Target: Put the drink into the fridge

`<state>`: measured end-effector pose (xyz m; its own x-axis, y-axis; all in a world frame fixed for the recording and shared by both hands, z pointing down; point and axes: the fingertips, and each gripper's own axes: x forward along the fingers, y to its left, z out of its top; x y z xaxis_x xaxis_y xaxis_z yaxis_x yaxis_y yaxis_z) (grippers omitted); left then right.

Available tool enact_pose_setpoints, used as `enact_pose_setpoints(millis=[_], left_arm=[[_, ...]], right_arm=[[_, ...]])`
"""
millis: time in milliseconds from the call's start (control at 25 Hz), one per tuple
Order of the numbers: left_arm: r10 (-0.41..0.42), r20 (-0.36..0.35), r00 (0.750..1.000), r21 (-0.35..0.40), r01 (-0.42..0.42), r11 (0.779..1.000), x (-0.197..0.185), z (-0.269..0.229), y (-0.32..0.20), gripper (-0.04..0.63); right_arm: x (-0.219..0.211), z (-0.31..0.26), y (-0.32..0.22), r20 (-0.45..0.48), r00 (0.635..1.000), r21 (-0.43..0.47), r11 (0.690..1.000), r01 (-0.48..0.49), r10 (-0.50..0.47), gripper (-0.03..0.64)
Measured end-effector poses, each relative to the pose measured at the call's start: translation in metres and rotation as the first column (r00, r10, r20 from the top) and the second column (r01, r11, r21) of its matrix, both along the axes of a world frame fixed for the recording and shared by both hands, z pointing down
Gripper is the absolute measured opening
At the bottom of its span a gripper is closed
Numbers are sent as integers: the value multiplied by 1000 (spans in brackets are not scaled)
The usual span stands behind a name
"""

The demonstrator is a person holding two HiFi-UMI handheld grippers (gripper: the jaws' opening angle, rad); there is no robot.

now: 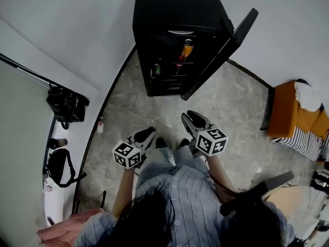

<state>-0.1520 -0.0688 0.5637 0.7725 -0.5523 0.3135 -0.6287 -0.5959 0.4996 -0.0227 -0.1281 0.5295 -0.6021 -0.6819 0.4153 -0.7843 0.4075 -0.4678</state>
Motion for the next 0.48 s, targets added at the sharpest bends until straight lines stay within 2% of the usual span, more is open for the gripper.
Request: enact_pose_setpoints(millis=[160,480], left_arm=[[24,-9,1000,20,-23,1000,20,-6,-5,51],[-5,-25,1000,76,7,997,60,-29,-8,51]], right_arm=[[7,-2,6,2,1000,-4,1000,7,-7,112],[34,-3,42,7,999,-9,999,53,-53,103]])
